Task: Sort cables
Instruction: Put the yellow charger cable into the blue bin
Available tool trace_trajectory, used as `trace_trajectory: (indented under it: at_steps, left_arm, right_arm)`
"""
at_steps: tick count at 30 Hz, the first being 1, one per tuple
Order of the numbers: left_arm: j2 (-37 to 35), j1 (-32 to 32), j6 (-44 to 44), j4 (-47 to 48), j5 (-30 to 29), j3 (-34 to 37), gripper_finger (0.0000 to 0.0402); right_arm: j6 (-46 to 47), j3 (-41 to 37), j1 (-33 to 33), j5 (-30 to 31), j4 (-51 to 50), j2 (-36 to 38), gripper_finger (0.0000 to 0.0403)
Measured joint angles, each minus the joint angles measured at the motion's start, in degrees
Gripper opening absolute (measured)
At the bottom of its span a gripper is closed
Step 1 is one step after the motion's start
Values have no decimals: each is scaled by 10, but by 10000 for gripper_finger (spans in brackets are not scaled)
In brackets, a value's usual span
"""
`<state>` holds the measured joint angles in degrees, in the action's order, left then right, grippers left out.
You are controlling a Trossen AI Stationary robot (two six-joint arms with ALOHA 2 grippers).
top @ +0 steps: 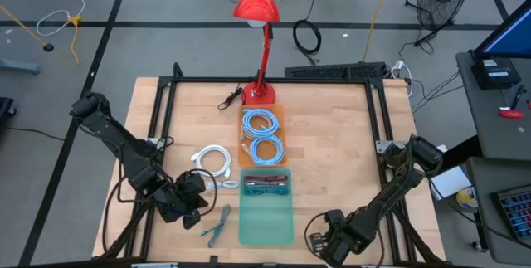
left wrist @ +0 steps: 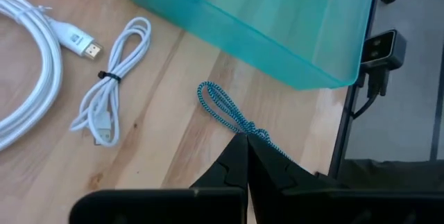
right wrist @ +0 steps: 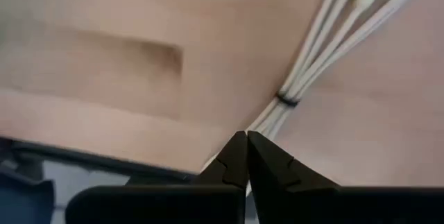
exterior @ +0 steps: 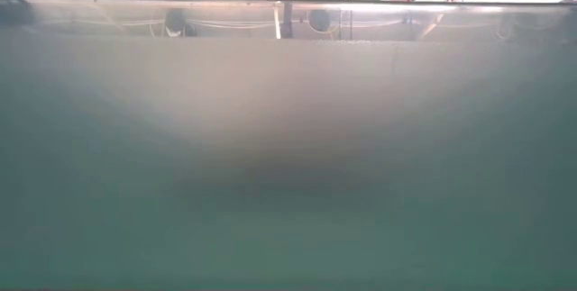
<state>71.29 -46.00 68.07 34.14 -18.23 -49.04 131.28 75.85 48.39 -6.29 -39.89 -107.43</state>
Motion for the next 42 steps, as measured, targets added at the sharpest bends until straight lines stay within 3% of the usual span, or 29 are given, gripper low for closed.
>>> trace_trajectory:
  at_steps: [12, 20, 22, 26, 34, 42]
  left_arm:
    - [0, -3, 0, -3, -13, 0, 1]
    - [0, -3, -3, -8, -29, 0, 1]
    - [0, -3, -3, -8, -30, 0, 1]
    - [0, -3, -2, -10, -29, 0, 1]
    - [0, -3, -1, -14, -39, 0, 1]
    - [0, -6, 0, -14, -44, 0, 1]
  right_arm:
    - [-6, 0, 6, -6, 5, 5, 4]
    - [-104, 0, 24, 122, 128, 6, 4]
    - [-139, 0, 22, 103, 155, 6, 4]
    - [-109, -1, 14, 11, 126, 5, 10]
    - [-49, -1, 12, -61, 17, 5, 90]
    - [-45, -5, -6, -51, -26, 5, 202]
